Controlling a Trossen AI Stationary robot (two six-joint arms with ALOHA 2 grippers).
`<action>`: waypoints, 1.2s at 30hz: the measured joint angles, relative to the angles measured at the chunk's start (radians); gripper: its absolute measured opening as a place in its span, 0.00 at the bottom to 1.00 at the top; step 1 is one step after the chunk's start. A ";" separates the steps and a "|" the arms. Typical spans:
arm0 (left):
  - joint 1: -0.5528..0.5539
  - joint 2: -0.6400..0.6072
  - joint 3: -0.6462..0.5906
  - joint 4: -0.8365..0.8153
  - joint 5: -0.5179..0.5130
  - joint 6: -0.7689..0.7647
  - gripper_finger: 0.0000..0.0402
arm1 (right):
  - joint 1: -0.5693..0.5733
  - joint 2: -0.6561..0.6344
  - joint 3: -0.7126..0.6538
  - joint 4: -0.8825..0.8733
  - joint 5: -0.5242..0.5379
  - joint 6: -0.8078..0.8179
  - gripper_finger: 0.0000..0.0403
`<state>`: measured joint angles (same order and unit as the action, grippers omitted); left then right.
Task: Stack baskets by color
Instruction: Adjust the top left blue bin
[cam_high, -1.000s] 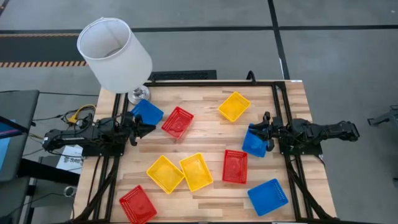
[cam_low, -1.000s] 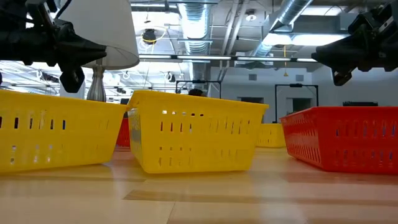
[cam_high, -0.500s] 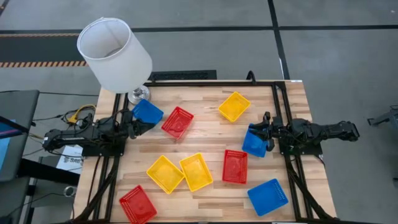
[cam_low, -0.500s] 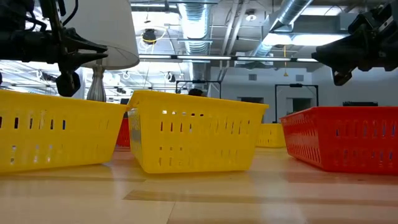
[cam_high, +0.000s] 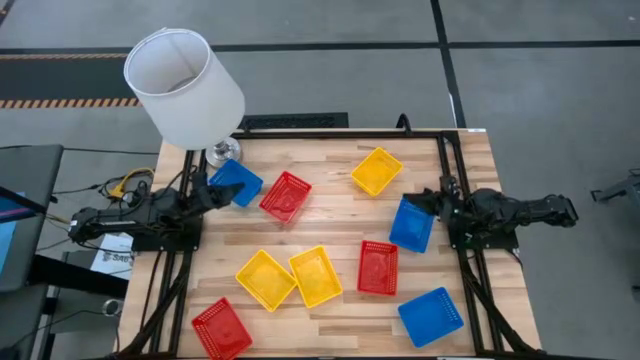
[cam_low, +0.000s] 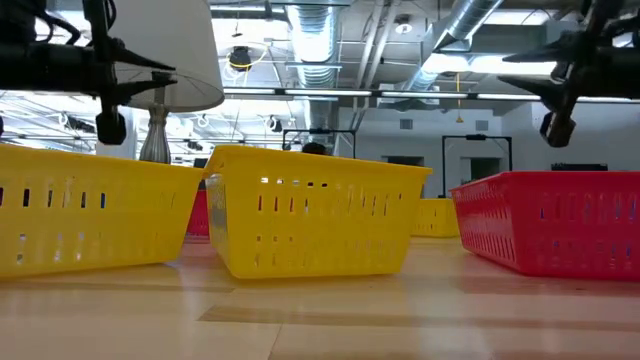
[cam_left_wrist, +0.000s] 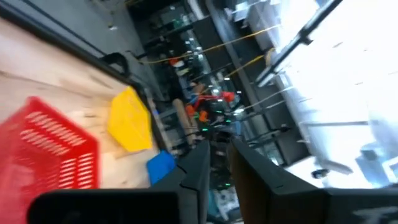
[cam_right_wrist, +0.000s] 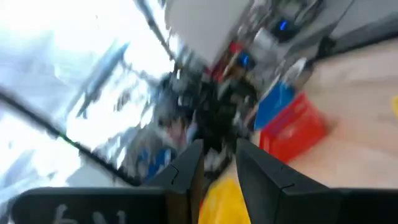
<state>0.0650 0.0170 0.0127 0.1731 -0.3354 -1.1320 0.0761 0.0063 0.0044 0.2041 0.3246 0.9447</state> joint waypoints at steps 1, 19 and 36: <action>0.000 0.000 0.006 0.004 0.006 0.013 0.17 | 0.000 0.000 0.001 0.028 0.024 -0.002 0.29; 0.000 0.119 0.260 -0.062 0.035 0.135 0.57 | -0.054 0.430 0.575 -0.355 0.152 -0.248 0.56; 0.000 0.702 0.631 -1.067 0.059 -0.104 0.58 | -0.074 1.048 1.104 -1.339 0.093 -0.065 0.53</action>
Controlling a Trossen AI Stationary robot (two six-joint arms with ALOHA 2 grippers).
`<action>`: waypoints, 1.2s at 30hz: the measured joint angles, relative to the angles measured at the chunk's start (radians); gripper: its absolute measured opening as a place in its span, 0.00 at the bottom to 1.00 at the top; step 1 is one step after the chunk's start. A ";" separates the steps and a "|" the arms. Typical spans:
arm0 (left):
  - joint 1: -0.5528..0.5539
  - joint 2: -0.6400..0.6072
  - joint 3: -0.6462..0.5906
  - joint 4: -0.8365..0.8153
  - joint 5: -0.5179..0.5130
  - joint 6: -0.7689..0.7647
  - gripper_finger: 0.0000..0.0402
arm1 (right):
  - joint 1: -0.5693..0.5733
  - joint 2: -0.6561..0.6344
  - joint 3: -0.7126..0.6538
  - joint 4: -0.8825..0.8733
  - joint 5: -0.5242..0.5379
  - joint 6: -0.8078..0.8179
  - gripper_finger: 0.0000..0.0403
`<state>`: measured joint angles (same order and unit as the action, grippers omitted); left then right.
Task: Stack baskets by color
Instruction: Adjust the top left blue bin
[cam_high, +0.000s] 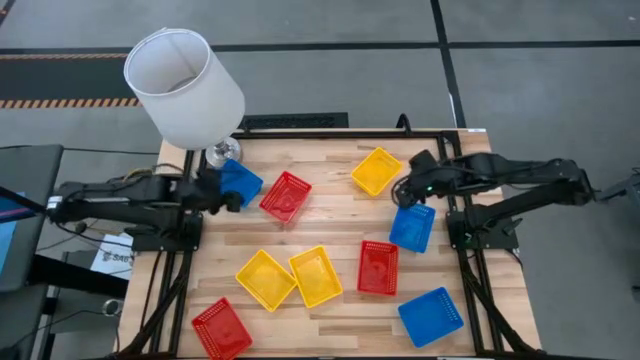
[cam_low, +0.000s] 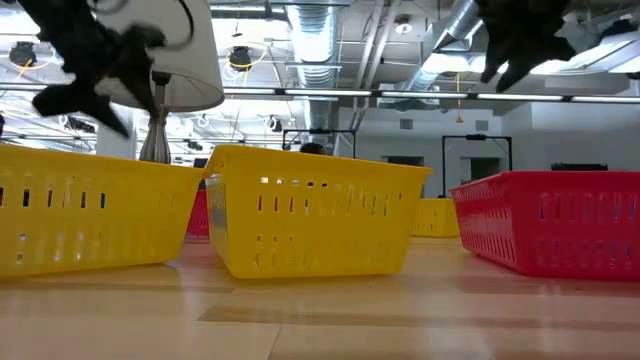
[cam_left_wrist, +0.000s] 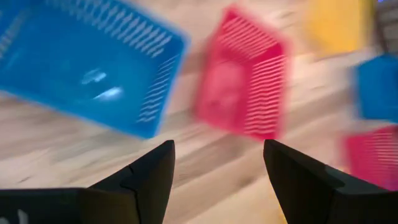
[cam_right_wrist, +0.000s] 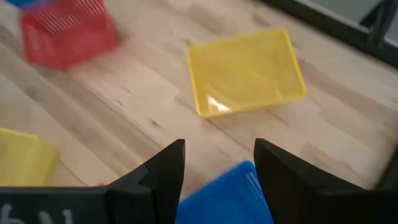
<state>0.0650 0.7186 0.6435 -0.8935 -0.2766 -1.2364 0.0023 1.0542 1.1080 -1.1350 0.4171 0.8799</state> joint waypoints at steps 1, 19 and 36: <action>0.000 0.037 -0.007 0.001 -0.001 -0.007 0.58 | 0.007 0.011 0.000 -0.014 0.000 0.009 0.53; 0.006 0.510 -0.025 0.259 -0.020 0.140 0.58 | 0.122 0.064 0.000 -0.009 0.006 0.087 0.53; -0.111 0.429 0.131 0.235 0.009 0.069 0.58 | 0.175 0.064 0.000 -0.010 0.034 0.100 0.51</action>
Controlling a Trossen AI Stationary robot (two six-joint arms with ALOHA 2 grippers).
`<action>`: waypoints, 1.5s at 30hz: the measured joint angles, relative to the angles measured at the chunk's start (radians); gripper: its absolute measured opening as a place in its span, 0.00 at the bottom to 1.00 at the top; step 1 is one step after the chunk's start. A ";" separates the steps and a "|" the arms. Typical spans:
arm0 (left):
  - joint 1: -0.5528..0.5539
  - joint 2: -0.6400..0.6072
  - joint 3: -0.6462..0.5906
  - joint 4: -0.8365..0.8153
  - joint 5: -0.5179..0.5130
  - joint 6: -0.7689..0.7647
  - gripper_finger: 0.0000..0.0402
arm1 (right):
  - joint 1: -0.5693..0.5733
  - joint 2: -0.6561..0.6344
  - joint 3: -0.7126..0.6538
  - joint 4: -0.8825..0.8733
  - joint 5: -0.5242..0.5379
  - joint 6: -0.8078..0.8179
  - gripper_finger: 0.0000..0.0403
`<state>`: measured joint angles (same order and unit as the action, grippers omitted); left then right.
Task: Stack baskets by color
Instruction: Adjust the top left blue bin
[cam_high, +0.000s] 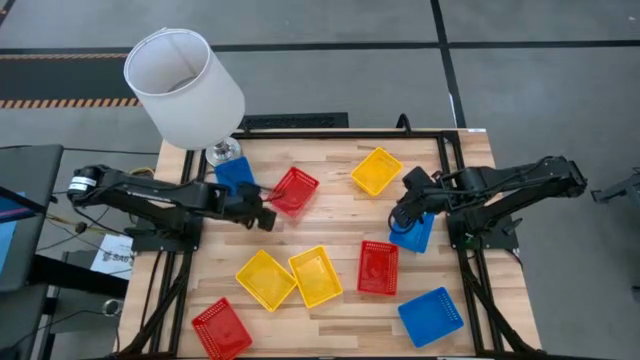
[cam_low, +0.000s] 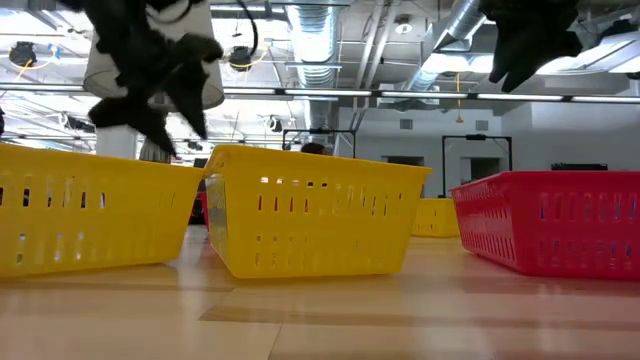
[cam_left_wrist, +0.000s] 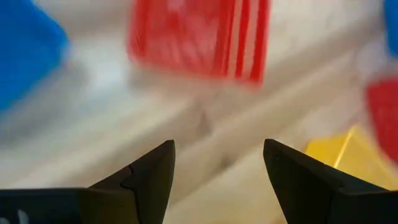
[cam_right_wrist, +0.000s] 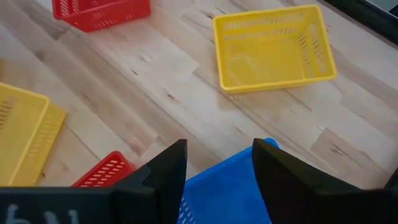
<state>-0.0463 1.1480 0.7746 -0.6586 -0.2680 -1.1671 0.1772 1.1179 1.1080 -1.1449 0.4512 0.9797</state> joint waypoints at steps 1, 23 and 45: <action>0.000 -0.007 0.020 -0.034 -0.062 0.009 0.58 | 0.000 0.000 0.000 0.001 0.000 -0.001 0.50; 0.145 0.008 -0.174 0.002 0.096 0.018 0.58 | 0.000 0.000 0.000 0.000 0.002 -0.011 0.49; 0.053 -0.067 0.074 -0.443 -0.077 -0.214 0.58 | -0.010 0.000 0.000 0.028 0.025 -0.019 0.47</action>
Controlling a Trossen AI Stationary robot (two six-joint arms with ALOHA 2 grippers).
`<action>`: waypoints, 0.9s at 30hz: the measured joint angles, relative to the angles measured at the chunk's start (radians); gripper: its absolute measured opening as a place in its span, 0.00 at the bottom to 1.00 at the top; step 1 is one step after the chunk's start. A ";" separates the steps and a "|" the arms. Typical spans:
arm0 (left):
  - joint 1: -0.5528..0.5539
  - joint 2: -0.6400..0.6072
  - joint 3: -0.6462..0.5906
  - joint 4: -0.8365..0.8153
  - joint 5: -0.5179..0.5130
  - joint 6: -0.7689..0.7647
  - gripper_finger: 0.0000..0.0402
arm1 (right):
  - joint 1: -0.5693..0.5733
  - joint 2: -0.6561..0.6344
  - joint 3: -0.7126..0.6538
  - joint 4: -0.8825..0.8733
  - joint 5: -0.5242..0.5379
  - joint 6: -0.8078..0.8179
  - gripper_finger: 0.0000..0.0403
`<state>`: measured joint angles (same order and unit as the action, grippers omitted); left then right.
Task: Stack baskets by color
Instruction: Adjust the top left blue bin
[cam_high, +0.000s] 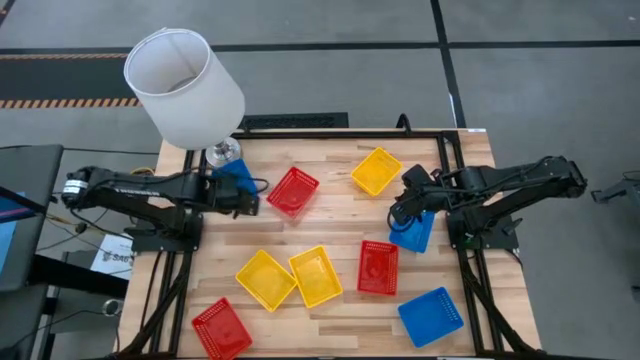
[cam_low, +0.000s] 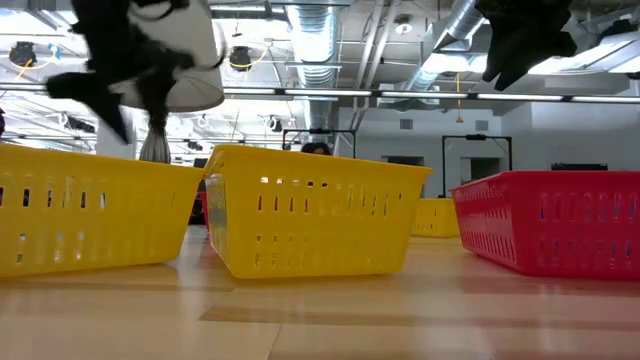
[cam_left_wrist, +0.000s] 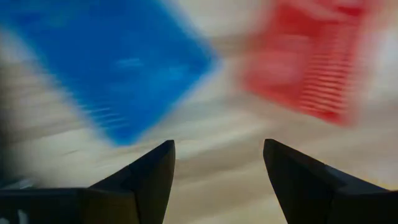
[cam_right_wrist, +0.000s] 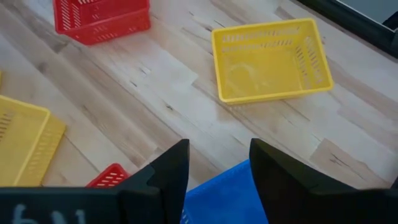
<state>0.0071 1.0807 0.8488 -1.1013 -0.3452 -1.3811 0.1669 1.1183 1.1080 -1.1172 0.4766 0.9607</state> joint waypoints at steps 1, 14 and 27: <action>0.008 -0.001 -0.012 -0.047 0.000 -0.036 0.58 | 0.000 0.000 0.000 0.000 0.000 0.000 0.47; 0.064 -0.004 -0.172 -0.012 -0.084 -0.159 0.58 | 0.000 0.000 0.000 0.000 0.011 0.000 0.46; 0.118 0.056 -0.159 0.298 -0.053 0.379 0.58 | 0.000 0.000 0.000 0.007 0.018 0.000 0.46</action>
<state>0.1252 1.1370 0.6894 -0.8035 -0.3978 -1.0017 0.1669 1.1179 1.1080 -1.1103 0.4950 0.9604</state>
